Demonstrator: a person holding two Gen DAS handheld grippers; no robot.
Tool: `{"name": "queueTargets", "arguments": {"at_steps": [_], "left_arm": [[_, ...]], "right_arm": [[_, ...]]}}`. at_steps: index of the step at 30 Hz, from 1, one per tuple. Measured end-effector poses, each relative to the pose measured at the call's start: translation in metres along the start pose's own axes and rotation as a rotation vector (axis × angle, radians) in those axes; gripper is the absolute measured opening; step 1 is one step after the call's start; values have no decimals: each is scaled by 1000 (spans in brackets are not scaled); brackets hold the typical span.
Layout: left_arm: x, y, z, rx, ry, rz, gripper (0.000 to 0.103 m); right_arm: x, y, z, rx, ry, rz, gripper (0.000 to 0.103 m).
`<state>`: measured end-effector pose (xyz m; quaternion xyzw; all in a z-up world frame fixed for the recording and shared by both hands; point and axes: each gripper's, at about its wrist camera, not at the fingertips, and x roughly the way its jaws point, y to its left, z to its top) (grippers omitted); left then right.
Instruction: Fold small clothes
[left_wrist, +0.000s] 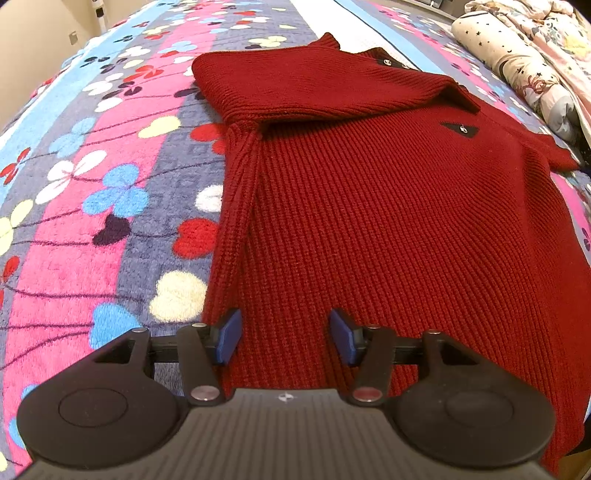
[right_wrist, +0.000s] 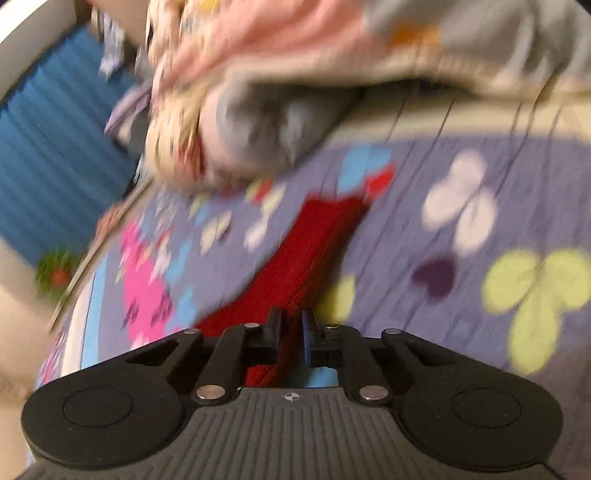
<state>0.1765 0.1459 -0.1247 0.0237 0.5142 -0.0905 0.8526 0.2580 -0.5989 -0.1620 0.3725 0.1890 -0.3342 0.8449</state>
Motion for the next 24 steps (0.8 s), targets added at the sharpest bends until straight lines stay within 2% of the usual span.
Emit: {"name": "queueTargets", "arguments": {"at_steps": [1,3,4,6,9,12,14,16,18,19,21,22,24], "left_arm": [[0,0,0,-2,0,1,59],[0,-1,1,-1,1,4,59],[-1,-1,1,2,0,5,59],[-3,-1,2,3,-9,4,59],[-12,1,6,-19,-61,-5,59],[-22,2,13,-51,-130,-8,59],[-27,2,17,-67,-160,-2,59],[-30,3,21,-82,-184,6,59],[-32,3,24,-94,-192,6,59],[-33,3,25,-95,-194,5,59],[-36,3,25,-94,-200,4,59],[-37,3,25,-95,-203,3,59],[-40,6,24,-98,-207,0,59]], "right_arm": [[-2,0,1,-24,-24,-98,0],[8,-6,-1,-28,59,-202,1],[7,-7,-3,-34,71,-187,3],[-7,14,-6,-154,7,-183,3],[-33,55,-15,-293,-65,-71,10],[-64,96,-37,-361,-28,136,28],[-80,125,-62,-460,77,294,42],[-94,146,-93,-547,268,454,43],[-104,154,-124,-602,463,550,43],[-110,155,-140,-634,531,568,43],[-121,150,-162,-687,610,554,49],[-127,145,-171,-704,641,550,52],[-142,136,-180,-719,649,535,53]]}}
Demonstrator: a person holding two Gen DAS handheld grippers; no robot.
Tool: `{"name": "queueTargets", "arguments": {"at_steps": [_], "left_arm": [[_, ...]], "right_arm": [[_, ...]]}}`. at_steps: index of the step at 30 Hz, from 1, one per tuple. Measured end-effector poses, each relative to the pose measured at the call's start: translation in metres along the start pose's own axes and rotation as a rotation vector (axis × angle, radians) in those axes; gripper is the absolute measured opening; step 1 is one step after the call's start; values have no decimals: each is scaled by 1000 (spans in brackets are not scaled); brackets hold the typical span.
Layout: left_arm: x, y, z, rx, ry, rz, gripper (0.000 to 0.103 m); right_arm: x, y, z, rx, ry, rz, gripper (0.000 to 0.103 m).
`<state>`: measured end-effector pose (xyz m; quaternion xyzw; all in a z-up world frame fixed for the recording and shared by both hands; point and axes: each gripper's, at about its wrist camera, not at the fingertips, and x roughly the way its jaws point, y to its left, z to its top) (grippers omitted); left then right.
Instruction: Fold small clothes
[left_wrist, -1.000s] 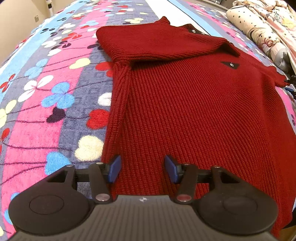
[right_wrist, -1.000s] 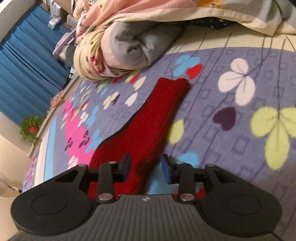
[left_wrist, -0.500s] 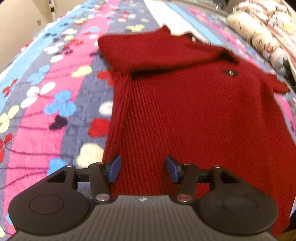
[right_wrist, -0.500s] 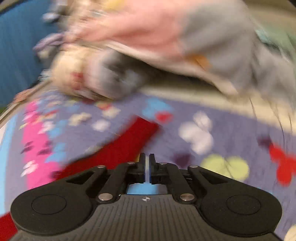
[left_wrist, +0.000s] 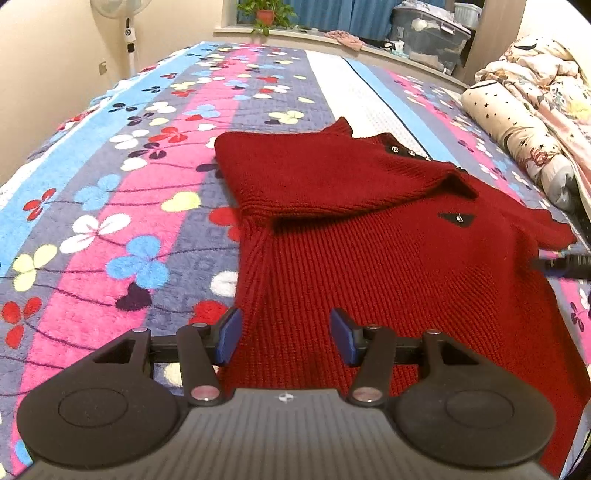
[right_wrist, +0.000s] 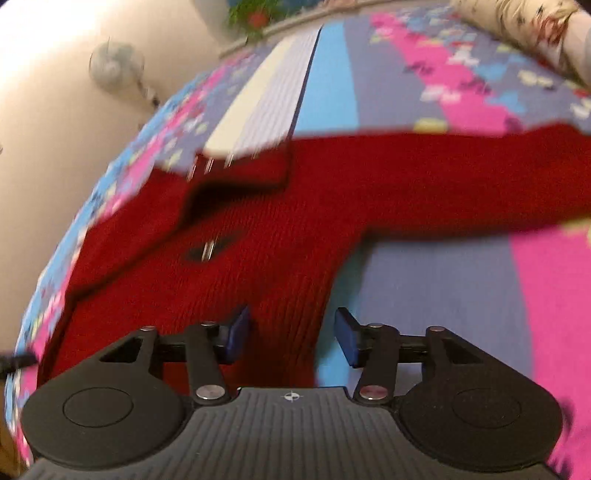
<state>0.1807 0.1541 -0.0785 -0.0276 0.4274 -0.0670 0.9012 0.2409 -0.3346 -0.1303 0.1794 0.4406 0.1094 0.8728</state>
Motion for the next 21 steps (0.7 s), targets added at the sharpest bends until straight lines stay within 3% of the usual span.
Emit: {"name": "queueTargets", "arguments": {"at_steps": [3,5,7,10,12,15,17,19,21], "left_arm": [[-5,3,-1,-6,-6,-7,59],[-9,4,-2,-7,-10,-9,59],[-12,3,-4,-6,-9,-10,59],[-20,1,-9,13,-16,-18,59],[-27,0,-13,24,-23,-24,59],[-35,2,-18,25,-31,-25,59],[-41,3,-21,21,-35,-24,59],[-45,5,-24,19,-38,-24,59],[-49,5,-26,21,-41,-22,59]], "right_arm": [[-12,8,-17,8,-2,-36,53],[-25,13,-34,3,4,-32,18],[-43,17,-37,-12,-70,-65,5],[-79,16,-49,19,-175,-150,0],[-87,9,-61,4,-148,-200,0],[-90,-10,-82,92,-43,-151,17],[-93,-9,-100,64,-7,-144,34],[-91,-2,-115,-5,34,-163,40],[-96,6,-131,-80,39,-183,31]]}}
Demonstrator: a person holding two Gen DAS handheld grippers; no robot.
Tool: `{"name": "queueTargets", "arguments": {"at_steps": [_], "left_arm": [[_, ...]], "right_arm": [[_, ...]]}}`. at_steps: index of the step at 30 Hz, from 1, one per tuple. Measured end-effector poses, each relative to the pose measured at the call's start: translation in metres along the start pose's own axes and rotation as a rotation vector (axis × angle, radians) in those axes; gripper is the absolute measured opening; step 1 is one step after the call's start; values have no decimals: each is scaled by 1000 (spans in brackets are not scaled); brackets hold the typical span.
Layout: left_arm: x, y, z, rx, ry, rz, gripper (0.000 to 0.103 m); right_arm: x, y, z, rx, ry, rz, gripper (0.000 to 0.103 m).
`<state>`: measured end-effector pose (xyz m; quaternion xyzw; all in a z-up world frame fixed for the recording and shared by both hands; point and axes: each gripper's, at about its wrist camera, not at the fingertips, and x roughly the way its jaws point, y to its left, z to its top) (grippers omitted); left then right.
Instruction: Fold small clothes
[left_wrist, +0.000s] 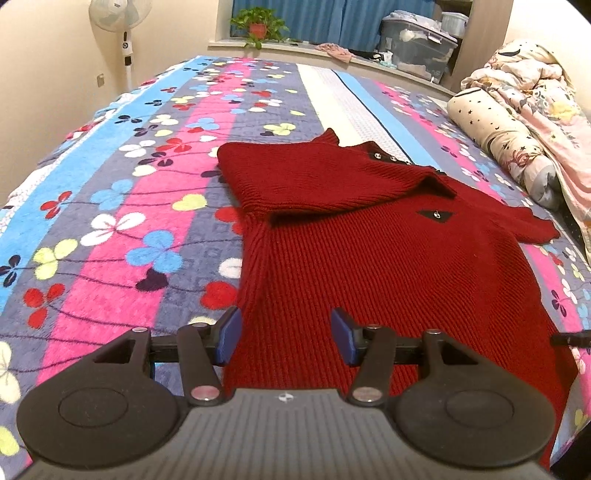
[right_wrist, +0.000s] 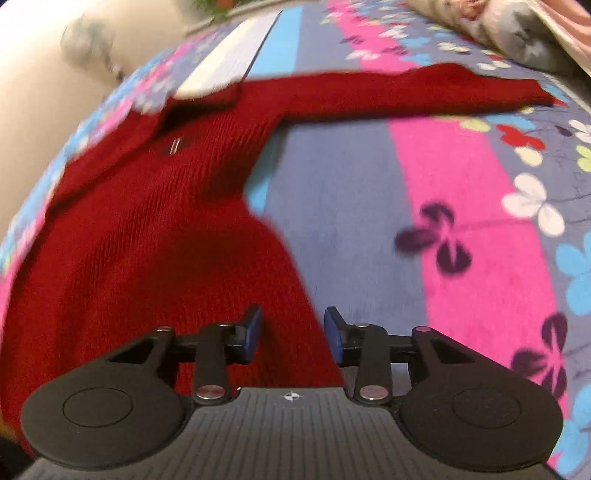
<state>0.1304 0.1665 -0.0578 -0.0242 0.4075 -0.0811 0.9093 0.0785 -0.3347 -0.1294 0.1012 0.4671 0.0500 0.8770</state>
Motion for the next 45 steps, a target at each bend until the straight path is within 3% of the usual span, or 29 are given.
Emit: {"name": "queueTargets", "arguments": {"at_steps": [1,6,8,9,11,14,16,18,20,23,28,33,36,40,42,45], "left_arm": [[-2,0,-1,1,-1,1,59],[-9,-5,-4,8,-8,-7,59],[-8,-7,-4,18,0,-10,59],[-5,-10,-4,30,8,-12,59],[-1,-17,-5,54,26,-17,59],[5,-25,-9,81,57,-37,59],[10,-29,-12,107,80,-44,59],[19,-30,-16,124,119,-30,59],[32,-26,-22,127,194,4,59],[47,-23,-33,160,281,61,59],[32,-26,-27,177,153,36,61],[23,-33,-18,158,10,104,64],[19,-43,-14,176,-66,146,64],[24,-57,-5,218,-106,201,60],[33,-60,6,200,-102,224,40],[43,-72,26,179,-123,238,29]], "right_arm": [[-7,3,-6,-39,-18,-30,7],[-71,-25,-17,166,-107,-52,5],[-79,-28,-28,152,-83,-81,5],[-75,-27,-32,125,-49,-154,1],[-66,-34,-35,102,-37,-229,6],[-75,-31,-30,172,-163,-119,6],[-70,-11,-28,69,-198,-58,10],[-50,4,-23,-24,-141,-23,22],[-19,12,-26,-90,39,-67,36],[-16,21,-18,-113,62,-124,35],[-51,41,27,-132,-110,-73,37],[-57,60,75,-228,-288,3,51],[-39,55,84,-224,-313,29,52],[-3,54,89,-131,-197,61,51],[17,61,88,-152,-126,69,51],[63,66,79,-223,87,-49,49]]}}
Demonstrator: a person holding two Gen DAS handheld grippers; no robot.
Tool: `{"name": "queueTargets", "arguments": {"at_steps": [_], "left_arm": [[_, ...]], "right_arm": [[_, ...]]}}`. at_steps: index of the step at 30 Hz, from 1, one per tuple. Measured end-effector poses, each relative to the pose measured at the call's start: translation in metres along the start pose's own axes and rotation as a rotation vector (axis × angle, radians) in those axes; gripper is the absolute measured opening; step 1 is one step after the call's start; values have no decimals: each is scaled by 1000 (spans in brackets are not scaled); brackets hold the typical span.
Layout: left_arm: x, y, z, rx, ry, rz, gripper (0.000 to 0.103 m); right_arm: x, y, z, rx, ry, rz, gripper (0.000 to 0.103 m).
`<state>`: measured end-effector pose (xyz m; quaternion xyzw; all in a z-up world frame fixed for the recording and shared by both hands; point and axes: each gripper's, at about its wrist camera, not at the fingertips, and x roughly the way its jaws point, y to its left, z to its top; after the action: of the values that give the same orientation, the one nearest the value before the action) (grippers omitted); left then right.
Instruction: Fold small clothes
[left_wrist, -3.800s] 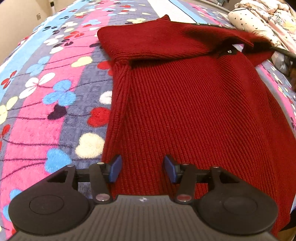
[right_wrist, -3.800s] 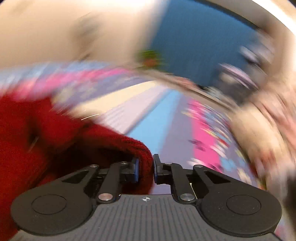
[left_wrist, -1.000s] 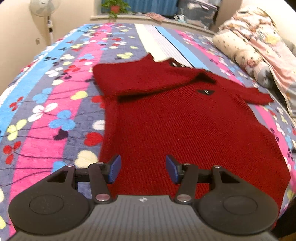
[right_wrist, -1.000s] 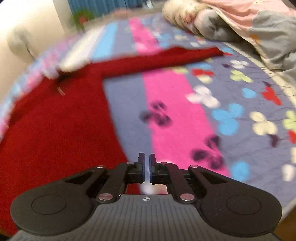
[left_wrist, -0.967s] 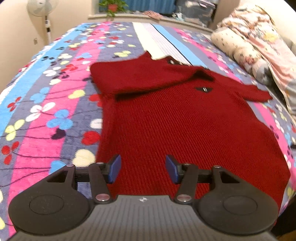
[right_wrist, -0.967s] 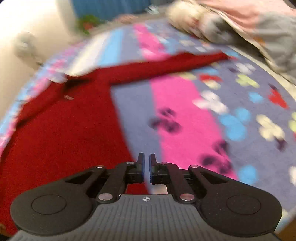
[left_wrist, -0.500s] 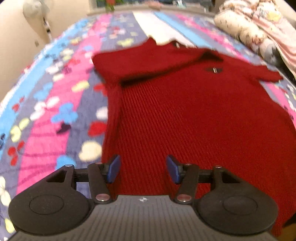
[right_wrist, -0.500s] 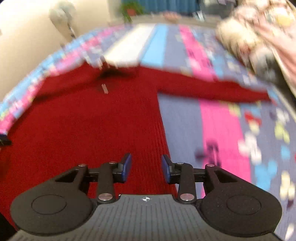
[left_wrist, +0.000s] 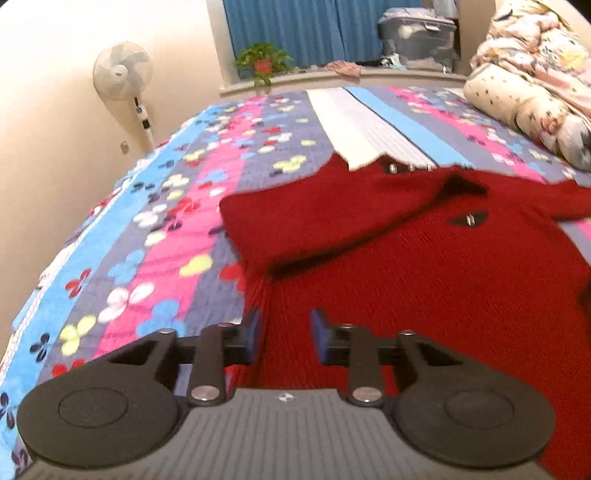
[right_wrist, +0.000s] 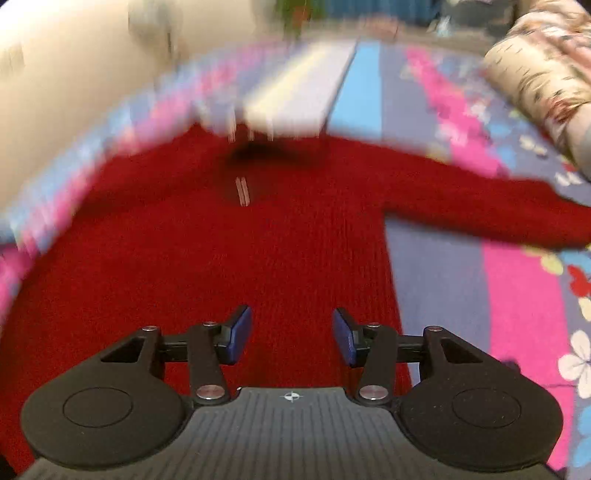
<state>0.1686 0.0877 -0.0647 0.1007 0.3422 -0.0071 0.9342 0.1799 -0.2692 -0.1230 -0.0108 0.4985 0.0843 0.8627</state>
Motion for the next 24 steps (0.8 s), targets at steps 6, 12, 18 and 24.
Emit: {"name": "queueTargets", "arguments": {"at_steps": [6,12,18,24], "left_arm": [[25,-45,49,-25,-57,-35,29],[78,-123,84,25,-43,-76,34],[129,-197,108,117,-66,-28,79],[169,-245,121,249,-97,61,69]], "right_arm": [[-1,-15,21,105,2,4,49],[3,-20,22,121,41,22,49],[6,-19,23,101,52,29,50],[10,-23,25,91,56,47,50]]}}
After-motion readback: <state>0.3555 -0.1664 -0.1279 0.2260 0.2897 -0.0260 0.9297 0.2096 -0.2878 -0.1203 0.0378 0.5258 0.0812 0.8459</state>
